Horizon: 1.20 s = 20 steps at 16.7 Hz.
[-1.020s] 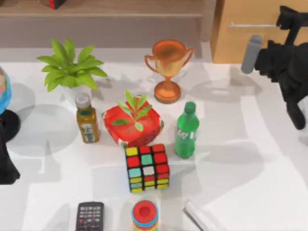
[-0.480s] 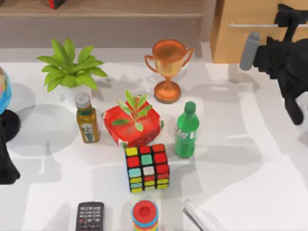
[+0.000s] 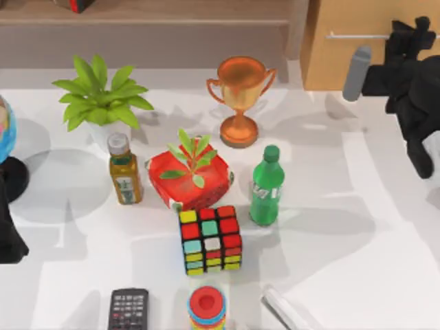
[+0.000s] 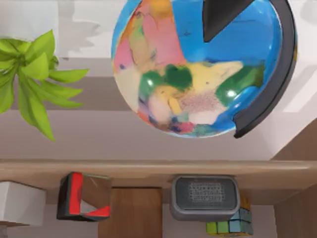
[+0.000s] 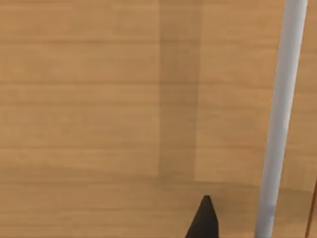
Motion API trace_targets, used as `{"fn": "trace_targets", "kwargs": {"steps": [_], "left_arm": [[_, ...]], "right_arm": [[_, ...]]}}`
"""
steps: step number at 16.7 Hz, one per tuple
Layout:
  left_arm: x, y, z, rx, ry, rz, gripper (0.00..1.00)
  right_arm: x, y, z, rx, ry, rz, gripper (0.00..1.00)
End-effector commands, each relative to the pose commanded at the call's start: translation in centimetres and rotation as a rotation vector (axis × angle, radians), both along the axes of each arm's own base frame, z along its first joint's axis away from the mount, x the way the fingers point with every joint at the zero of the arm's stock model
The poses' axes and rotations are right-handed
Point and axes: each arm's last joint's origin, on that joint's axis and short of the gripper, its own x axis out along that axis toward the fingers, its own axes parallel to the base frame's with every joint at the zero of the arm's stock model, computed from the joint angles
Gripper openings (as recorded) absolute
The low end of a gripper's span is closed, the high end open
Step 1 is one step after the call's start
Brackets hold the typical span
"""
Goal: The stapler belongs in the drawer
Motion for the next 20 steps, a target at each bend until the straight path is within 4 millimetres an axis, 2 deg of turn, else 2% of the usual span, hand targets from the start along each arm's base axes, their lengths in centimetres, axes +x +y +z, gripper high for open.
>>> {"fn": "trace_targets", "kwargs": {"steps": [3,4,14,16,20], "left_arm": [[0.0,0.0,0.0,0.000,0.000,0.000,1.00],[0.0,0.0,0.0,0.000,0.000,0.000,1.00],[0.0,0.0,0.0,0.000,0.000,0.000,1.00],[0.0,0.0,0.0,0.000,0.000,0.000,1.00],[0.0,0.0,0.0,0.000,0.000,0.000,1.00]], "right_arm": [[0.0,0.0,0.0,0.000,0.000,0.000,0.02],[0.0,0.0,0.0,0.000,0.000,0.000,0.00],[-0.4,0.1,0.2,0.006,-0.007,0.000,0.00],[-1.5,0.2,0.4,0.008,-0.018,-0.001,0.00],[-5.1,0.1,-0.8,-0.005,0.032,0.004,0.00]]}}
